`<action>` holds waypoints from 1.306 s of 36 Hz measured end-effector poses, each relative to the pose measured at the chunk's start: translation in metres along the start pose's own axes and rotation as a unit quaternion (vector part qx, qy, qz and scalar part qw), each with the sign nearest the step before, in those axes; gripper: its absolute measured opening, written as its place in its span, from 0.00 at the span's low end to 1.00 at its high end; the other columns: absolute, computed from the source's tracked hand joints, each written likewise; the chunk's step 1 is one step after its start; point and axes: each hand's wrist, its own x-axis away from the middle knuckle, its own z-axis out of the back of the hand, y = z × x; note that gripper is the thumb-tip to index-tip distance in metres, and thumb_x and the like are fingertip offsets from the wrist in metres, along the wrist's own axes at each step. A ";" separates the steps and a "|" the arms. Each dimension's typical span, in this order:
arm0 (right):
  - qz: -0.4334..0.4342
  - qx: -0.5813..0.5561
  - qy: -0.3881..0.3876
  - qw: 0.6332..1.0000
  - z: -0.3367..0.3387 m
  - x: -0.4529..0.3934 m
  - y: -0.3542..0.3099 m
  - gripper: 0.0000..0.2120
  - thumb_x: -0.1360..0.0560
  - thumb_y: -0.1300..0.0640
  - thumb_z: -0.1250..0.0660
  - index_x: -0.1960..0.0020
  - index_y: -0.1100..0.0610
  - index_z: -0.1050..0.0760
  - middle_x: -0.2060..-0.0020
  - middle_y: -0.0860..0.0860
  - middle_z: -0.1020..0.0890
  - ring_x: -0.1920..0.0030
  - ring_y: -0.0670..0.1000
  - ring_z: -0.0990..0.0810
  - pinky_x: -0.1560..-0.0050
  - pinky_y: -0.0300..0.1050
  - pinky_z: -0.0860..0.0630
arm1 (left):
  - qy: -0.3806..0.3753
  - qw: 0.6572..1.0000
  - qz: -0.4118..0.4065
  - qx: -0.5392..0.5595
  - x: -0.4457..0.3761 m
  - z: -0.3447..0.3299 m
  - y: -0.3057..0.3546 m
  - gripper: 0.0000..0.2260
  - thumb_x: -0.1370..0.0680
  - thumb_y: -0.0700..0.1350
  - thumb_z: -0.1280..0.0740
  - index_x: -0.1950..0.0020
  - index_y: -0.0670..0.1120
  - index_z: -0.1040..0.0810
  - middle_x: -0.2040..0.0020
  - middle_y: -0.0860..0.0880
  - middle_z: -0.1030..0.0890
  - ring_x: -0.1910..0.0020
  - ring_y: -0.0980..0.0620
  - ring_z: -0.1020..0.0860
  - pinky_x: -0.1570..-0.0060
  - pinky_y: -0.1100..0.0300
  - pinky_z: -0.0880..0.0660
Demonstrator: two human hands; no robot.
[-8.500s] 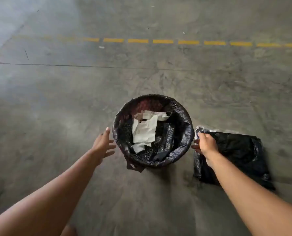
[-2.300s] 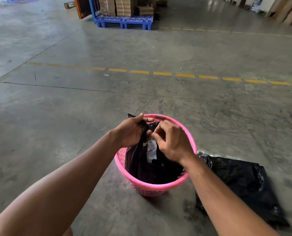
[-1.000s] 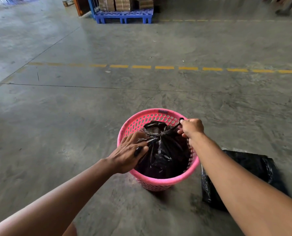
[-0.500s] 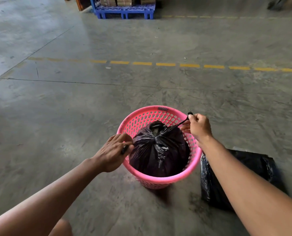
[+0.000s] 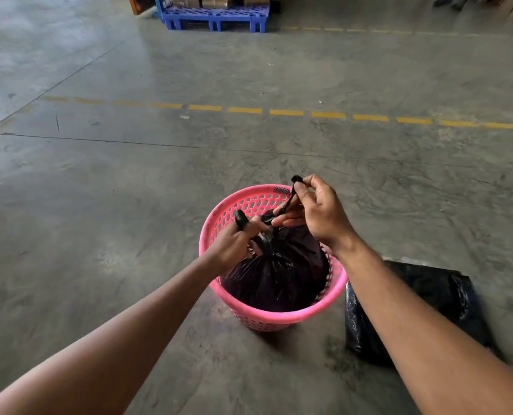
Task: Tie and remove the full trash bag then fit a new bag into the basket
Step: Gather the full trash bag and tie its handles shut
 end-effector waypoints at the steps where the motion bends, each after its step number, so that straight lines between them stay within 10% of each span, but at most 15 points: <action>1: -0.007 -0.003 0.012 1.000 0.002 0.001 0.002 0.07 0.15 0.56 0.45 0.51 0.57 0.35 0.58 0.72 0.17 0.69 0.62 0.14 0.70 0.46 0.19 | 0.002 0.999 0.010 0.037 0.000 0.000 0.002 0.21 0.13 0.53 0.45 0.51 0.45 0.16 0.53 0.39 0.18 0.66 0.48 0.21 0.65 0.55 0.26; 5: -0.028 0.004 0.060 0.998 0.015 0.001 0.017 0.07 0.15 0.55 0.46 0.50 0.57 0.35 0.61 0.67 0.15 0.66 0.63 0.14 0.66 0.47 0.19 | 0.030 0.991 0.014 0.128 -0.006 0.003 0.007 0.23 0.13 0.49 0.45 0.67 0.48 0.27 0.64 0.42 0.18 0.67 0.49 0.24 0.62 0.58 0.27; 9: -0.024 0.001 0.064 0.998 0.013 0.004 0.018 0.07 0.16 0.56 0.42 0.49 0.59 0.33 0.59 0.67 0.16 0.63 0.64 0.13 0.66 0.46 0.18 | 0.003 0.992 0.038 0.117 -0.020 0.005 0.005 0.09 0.20 0.40 0.30 0.56 0.48 0.29 0.68 0.52 0.27 0.70 0.56 0.31 0.66 0.63 0.32; 13: 0.028 0.066 0.044 0.996 0.006 0.001 0.011 0.07 0.18 0.57 0.36 0.53 0.60 0.27 0.61 0.63 0.15 0.65 0.60 0.13 0.63 0.51 0.17 | -0.048 0.998 0.021 0.047 -0.031 0.001 0.014 0.27 0.27 0.29 0.30 0.31 0.41 0.32 0.64 0.48 0.26 0.70 0.57 0.25 0.64 0.65 0.26; 18: 0.165 0.287 0.056 0.942 0.004 -0.005 0.000 0.05 0.25 0.55 0.28 0.59 0.52 0.22 0.62 0.47 0.19 0.64 0.44 0.20 0.59 0.39 0.25 | -0.130 0.985 -0.029 -0.109 -0.048 -0.003 0.035 0.37 0.36 0.38 0.23 0.30 0.44 0.33 0.50 0.48 0.20 0.51 0.51 0.22 0.49 0.55 0.22; 24: 0.220 0.358 0.005 0.908 -0.001 -0.008 -0.004 0.03 0.27 0.50 0.26 0.57 0.48 0.18 0.45 0.48 0.24 0.41 0.48 0.23 0.39 0.41 0.27 | -0.173 0.945 -0.092 -0.261 -0.053 -0.011 0.053 0.29 0.34 0.60 0.34 0.49 0.35 0.22 0.58 0.47 0.20 0.57 0.48 0.21 0.47 0.54 0.21; 28: 0.202 0.331 -0.016 0.922 0.007 -0.007 -0.008 0.04 0.29 0.49 0.26 0.58 0.49 0.18 0.41 0.47 0.22 0.38 0.47 0.22 0.37 0.44 0.27 | -0.183 0.937 -0.090 -0.285 -0.060 -0.007 0.059 0.07 0.19 0.38 0.37 0.46 0.35 0.23 0.61 0.52 0.26 0.61 0.56 0.30 0.58 0.75 0.32; 35: 0.107 0.310 -0.056 0.943 0.012 -0.005 0.001 0.03 0.27 0.50 0.27 0.59 0.47 0.19 0.47 0.46 0.15 0.45 0.47 0.17 0.42 0.47 0.23 | -0.212 0.914 -0.065 -0.339 -0.067 -0.013 0.043 0.14 0.18 0.41 0.41 0.42 0.34 0.21 0.51 0.46 0.19 0.48 0.47 0.23 0.48 0.66 0.26; 38: 0.071 0.314 -0.055 0.945 0.016 -0.005 -0.005 0.06 0.31 0.50 0.28 0.56 0.49 0.17 0.53 0.46 0.14 0.51 0.48 0.16 0.46 0.46 0.21 | -0.234 0.910 -0.090 -0.330 -0.067 -0.011 0.049 0.20 0.17 0.43 0.42 0.26 0.40 0.29 0.31 0.44 0.23 0.34 0.51 0.26 0.31 0.62 0.31; 40: 0.063 0.323 -0.064 0.942 0.020 -0.005 -0.008 0.08 0.33 0.55 0.28 0.55 0.49 0.16 0.53 0.44 0.14 0.53 0.46 0.16 0.48 0.41 0.22 | -0.263 0.916 -0.086 -0.292 -0.066 -0.010 0.051 0.20 0.19 0.44 0.41 0.28 0.39 0.28 0.39 0.48 0.22 0.41 0.55 0.27 0.41 0.72 0.31; 44: 0.074 0.348 -0.021 0.934 0.022 -0.006 -0.002 0.11 0.33 0.63 0.27 0.57 0.48 0.13 0.59 0.42 0.13 0.62 0.40 0.16 0.57 0.33 0.23 | -0.233 0.928 -0.004 -0.291 -0.071 -0.006 0.046 0.14 0.25 0.51 0.38 0.46 0.44 0.22 0.55 0.48 0.22 0.53 0.52 0.26 0.48 0.57 0.26; 47: 0.067 0.293 0.033 0.953 0.026 -0.012 0.008 0.09 0.32 0.64 0.26 0.58 0.51 0.12 0.64 0.46 0.12 0.63 0.45 0.13 0.56 0.43 0.17 | -0.255 0.939 0.024 -0.231 -0.071 -0.005 0.042 0.04 0.21 0.43 0.35 0.50 0.43 0.23 0.59 0.49 0.24 0.60 0.55 0.27 0.57 0.62 0.28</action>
